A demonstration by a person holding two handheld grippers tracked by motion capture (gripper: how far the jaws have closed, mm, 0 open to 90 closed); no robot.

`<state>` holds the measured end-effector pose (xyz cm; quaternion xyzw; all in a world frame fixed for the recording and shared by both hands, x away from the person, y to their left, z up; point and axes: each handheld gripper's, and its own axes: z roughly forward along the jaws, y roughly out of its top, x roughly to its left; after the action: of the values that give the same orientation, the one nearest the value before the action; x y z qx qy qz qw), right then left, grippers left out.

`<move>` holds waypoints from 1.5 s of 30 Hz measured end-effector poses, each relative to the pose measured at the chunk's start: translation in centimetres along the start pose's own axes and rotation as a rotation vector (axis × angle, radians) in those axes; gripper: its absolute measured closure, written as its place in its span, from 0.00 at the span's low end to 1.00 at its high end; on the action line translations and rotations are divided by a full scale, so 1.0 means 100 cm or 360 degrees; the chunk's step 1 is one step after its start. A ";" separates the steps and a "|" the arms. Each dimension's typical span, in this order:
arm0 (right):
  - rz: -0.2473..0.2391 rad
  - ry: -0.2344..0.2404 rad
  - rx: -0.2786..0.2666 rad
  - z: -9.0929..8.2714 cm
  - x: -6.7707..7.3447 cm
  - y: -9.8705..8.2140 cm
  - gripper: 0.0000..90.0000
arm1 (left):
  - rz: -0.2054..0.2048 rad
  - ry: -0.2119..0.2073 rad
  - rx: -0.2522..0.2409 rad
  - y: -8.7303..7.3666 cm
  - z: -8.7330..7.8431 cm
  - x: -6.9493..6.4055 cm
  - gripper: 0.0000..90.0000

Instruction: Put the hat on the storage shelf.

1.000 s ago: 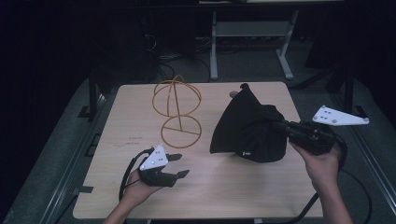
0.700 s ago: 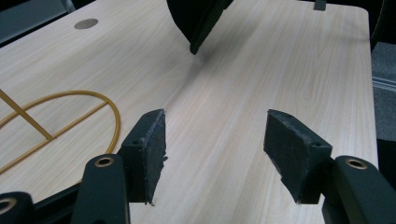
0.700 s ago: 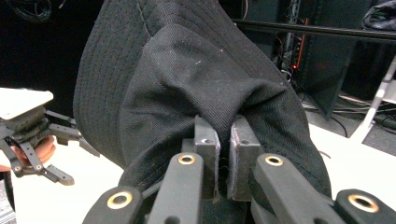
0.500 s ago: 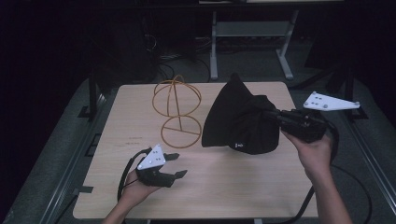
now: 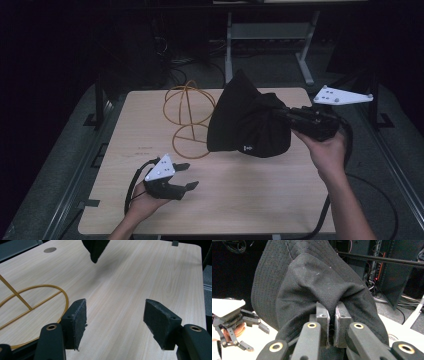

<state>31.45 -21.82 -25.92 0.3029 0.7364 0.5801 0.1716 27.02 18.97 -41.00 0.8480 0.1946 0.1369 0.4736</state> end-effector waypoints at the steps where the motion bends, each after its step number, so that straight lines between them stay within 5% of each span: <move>1: -0.0005 0.0005 0.0005 0.003 0.000 0.004 0.94 | 0.0003 0.0001 0.0003 0.000 0.000 0.000 0.38; 45: -0.0112 0.0133 0.0059 0.080 0.014 0.094 0.94 | 0.0001 -0.0016 0.0025 -0.003 -0.002 0.004 0.37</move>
<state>37.56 -13.61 -18.87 0.2554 0.7638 0.5720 0.1554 27.22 19.44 -41.19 0.8524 0.1932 0.1312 0.4678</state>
